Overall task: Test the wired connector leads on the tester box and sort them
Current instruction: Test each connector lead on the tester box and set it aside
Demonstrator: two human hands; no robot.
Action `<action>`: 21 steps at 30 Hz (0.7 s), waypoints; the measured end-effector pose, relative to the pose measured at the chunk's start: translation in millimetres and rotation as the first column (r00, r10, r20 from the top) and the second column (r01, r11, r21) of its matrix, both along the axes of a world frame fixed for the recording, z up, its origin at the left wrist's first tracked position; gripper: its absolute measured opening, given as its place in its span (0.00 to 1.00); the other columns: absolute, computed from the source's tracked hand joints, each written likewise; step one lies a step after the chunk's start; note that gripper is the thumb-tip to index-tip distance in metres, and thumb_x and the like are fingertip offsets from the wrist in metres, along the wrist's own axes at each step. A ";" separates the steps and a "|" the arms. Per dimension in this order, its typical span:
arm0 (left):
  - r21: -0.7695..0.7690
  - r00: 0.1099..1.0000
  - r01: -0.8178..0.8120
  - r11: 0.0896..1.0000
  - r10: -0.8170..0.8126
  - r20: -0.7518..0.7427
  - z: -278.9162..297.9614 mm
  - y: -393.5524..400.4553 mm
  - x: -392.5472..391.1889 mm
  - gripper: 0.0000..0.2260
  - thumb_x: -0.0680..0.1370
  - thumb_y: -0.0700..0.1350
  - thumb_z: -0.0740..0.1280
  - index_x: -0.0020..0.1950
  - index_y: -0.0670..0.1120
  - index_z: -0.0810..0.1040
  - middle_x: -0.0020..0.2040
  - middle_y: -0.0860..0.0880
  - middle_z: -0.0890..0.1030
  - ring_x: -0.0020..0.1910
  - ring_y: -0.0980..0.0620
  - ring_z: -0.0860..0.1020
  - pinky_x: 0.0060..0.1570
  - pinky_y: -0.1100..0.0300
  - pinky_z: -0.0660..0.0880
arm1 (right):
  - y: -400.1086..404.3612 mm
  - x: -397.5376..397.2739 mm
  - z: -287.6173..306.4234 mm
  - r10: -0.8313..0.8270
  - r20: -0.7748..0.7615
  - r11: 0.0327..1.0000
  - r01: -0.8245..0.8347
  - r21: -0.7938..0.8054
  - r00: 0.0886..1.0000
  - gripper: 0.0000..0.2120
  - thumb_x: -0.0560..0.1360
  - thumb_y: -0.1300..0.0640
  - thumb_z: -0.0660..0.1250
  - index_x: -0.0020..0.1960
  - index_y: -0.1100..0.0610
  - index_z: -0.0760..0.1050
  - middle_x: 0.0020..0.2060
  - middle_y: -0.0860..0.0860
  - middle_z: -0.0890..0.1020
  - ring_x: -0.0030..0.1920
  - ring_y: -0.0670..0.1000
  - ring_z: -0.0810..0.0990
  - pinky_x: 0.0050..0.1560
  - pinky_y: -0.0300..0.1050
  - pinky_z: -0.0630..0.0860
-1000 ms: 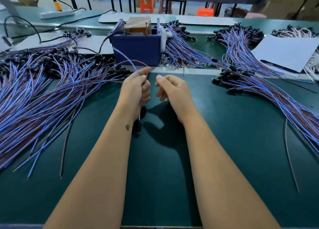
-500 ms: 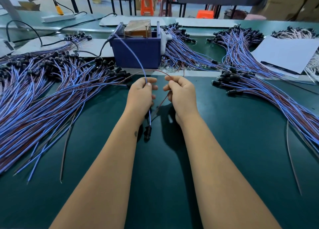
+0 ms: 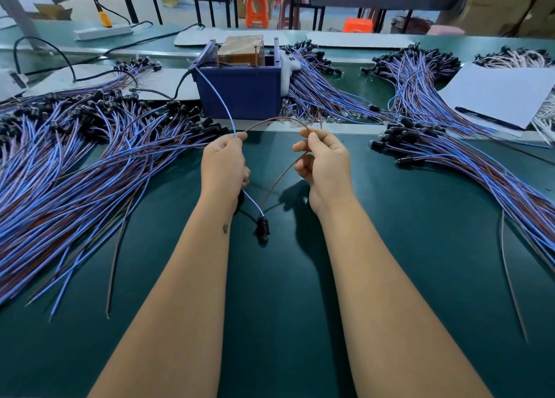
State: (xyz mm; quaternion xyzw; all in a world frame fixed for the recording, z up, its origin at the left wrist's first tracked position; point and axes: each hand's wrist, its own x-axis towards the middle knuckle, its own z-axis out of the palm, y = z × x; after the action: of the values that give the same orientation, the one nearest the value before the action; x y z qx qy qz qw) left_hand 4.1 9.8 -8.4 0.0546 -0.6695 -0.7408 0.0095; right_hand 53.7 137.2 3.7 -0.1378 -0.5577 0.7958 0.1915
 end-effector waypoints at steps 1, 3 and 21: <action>-0.010 1.000 -0.010 1.000 0.010 -0.009 -0.1 0.0 0.2 0.13 0.79 0.40 0.55 0.49 0.50 0.78 0.22 0.55 0.63 0.19 0.55 0.61 0.20 0.67 0.59 | 0.2 -0.2 0.2 -0.004 0.000 1.000 0.004 -0.007 1.000 0.11 0.83 0.62 0.55 0.48 0.54 0.75 0.33 0.49 0.79 0.24 0.45 0.70 0.29 0.36 0.67; -0.014 1.000 -0.024 1.000 0.024 -0.019 -0.1 -0.3 0.3 0.13 0.78 0.39 0.55 0.49 0.52 0.77 0.22 0.56 0.64 0.19 0.56 0.61 0.19 0.67 0.59 | 0.3 -0.4 0.4 -0.006 -0.002 1.000 0.006 -0.011 1.000 0.11 0.83 0.63 0.54 0.49 0.55 0.73 0.33 0.50 0.79 0.24 0.45 0.69 0.29 0.36 0.67; -0.230 0.994 0.033 0.973 -0.055 -0.091 -0.6 0.6 8.7 0.13 0.77 0.44 0.59 0.43 0.53 0.82 0.22 0.57 0.62 0.22 0.55 0.59 0.27 0.60 0.60 | -6.7 -4.5 -4.6 0.015 0.047 0.958 -0.028 0.284 0.999 0.08 0.82 0.63 0.58 0.54 0.57 0.76 0.35 0.52 0.80 0.26 0.47 0.69 0.30 0.35 0.70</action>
State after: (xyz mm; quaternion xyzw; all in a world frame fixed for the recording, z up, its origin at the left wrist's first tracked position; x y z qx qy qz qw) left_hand 12.8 10.4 -9.1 0.0022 -0.7500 -0.6607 0.0319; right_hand 49.3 130.5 -0.9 -0.1206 -0.6719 0.7061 0.1882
